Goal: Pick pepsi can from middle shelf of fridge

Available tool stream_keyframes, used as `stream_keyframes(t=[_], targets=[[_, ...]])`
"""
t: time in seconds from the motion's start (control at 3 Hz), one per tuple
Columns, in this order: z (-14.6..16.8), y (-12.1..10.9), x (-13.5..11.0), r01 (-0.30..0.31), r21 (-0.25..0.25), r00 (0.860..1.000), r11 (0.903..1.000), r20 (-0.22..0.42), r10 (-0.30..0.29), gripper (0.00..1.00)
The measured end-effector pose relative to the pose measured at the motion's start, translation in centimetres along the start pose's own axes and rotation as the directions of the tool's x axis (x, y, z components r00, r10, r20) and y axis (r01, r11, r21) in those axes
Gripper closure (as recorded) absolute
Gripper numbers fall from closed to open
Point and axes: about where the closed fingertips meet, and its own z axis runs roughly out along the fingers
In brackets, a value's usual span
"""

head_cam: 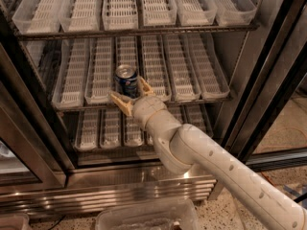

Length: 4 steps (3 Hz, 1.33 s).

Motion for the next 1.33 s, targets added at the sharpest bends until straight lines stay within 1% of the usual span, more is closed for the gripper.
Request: stream_keyframes(t=[0.33, 1.0, 1.33], targets=[[0.68, 0.40, 0.09, -0.004, -0.019, 1.000, 0.9998, 0.002, 0.004, 0.50], [0.68, 0.40, 0.09, -0.004, -0.019, 1.000, 0.9998, 0.002, 0.004, 0.95], [0.53, 0.54, -0.77, 0.010, -0.032, 1.000, 0.9994, 0.003, -0.010, 1.00]])
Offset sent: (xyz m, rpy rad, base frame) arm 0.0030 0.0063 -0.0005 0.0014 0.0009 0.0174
